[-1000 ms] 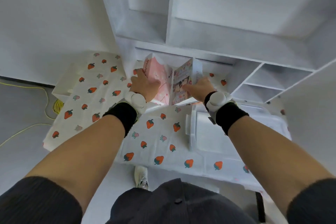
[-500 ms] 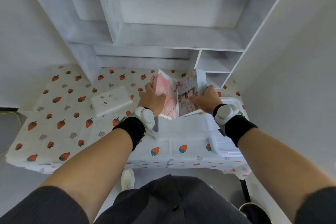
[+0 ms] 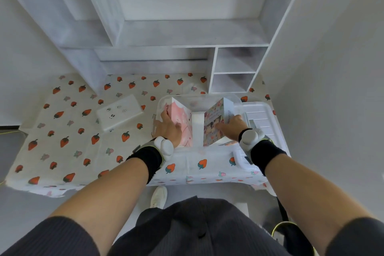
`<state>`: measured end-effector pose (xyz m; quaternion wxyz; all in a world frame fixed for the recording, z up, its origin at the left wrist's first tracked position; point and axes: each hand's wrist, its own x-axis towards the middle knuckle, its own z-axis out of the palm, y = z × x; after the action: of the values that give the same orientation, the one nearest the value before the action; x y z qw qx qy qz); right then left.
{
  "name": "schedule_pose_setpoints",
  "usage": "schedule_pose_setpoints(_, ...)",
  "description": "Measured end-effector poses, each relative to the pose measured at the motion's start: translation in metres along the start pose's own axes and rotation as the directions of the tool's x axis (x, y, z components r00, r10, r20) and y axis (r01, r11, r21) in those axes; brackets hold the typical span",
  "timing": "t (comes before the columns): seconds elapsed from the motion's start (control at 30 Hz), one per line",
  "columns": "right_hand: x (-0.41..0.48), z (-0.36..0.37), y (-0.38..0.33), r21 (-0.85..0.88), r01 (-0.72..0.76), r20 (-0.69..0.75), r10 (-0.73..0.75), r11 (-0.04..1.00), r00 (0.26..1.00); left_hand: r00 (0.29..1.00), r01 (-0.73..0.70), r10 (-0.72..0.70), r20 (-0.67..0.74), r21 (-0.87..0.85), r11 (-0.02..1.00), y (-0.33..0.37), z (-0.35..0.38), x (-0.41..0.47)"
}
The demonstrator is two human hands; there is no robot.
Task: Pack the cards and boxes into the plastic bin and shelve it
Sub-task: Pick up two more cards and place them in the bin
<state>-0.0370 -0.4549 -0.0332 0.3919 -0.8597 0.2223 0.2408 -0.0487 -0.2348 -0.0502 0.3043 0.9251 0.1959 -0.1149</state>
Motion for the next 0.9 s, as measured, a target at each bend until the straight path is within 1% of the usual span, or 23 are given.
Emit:
schedule_pose_setpoints(0.1, 0.014, 0.004, 0.004, -0.028, -0.018, 0.037, 0.019, 0.999, 0.999, 0.999, 0.034, -0.035, 0.024, 0.024, 0.999, 0.005, 0.014, 0.003)
schedule_pose_setpoints(0.17, 0.019, 0.007, 0.004, -0.098, -0.012, 0.052, 0.017, 0.995, 0.998, 0.998, 0.059, -0.061, 0.036, 0.036, 0.998, 0.005, 0.023, 0.006)
schedule_pose_setpoints(0.3, 0.028, 0.012, 0.006, -0.212, -0.012, 0.101, 0.034, 0.977, 0.994, 0.998, 0.055, -0.058, 0.030, 0.088, 0.995, 0.004, 0.033, 0.016)
schedule_pose_setpoints(0.4, 0.035, 0.019, 0.009, -0.292, 0.040, 0.157, 0.007, 0.956, 0.988, 0.990, 0.100, -0.112, 0.085, 0.136, 0.986, 0.005, 0.035, 0.025)
schedule_pose_setpoints(0.47, 0.038, 0.022, 0.010, -0.376, 0.060, 0.183, 0.010, 0.924, 0.983, 0.983, 0.125, -0.148, 0.107, 0.199, 0.972, 0.008, 0.035, 0.031)
schedule_pose_setpoints(0.5, 0.040, 0.023, 0.010, -0.423, 0.064, 0.190, 0.019, 0.904, 0.982, 0.982, 0.107, -0.142, 0.121, 0.257, 0.960, 0.008, 0.036, 0.035)
schedule_pose_setpoints(0.57, 0.045, 0.022, 0.007, -0.478, 0.061, 0.176, 0.027, 0.876, 0.984, 0.980, 0.042, -0.107, 0.171, 0.342, 0.939, 0.009, 0.037, 0.040)
schedule_pose_setpoints(0.63, 0.047, 0.018, -0.002, -0.523, 0.079, 0.164, 0.010, 0.849, 0.986, 0.980, 0.023, -0.082, 0.183, 0.302, 0.953, 0.010, 0.037, 0.047)
schedule_pose_setpoints(0.67, 0.046, 0.015, -0.009, -0.549, 0.086, 0.157, 0.001, 0.832, 0.988, 0.984, 0.017, -0.066, 0.168, 0.278, 0.960, 0.012, 0.035, 0.050)
schedule_pose_setpoints(0.73, 0.045, 0.009, -0.024, -0.589, 0.101, 0.122, -0.035, 0.802, 0.992, 0.993, -0.032, 0.003, 0.120, 0.246, 0.969, 0.016, 0.028, 0.055)
schedule_pose_setpoints(0.8, 0.042, 0.003, -0.041, -0.619, 0.132, 0.080, -0.105, 0.774, 0.991, 0.988, -0.118, 0.090, 0.126, 0.236, 0.965, 0.024, 0.015, 0.058)
schedule_pose_setpoints(0.9, 0.042, -0.001, -0.070, -0.594, 0.165, 0.001, -0.205, 0.787, 0.979, 0.964, -0.257, 0.237, 0.123, 0.188, 0.948, 0.032, -0.010, 0.068)
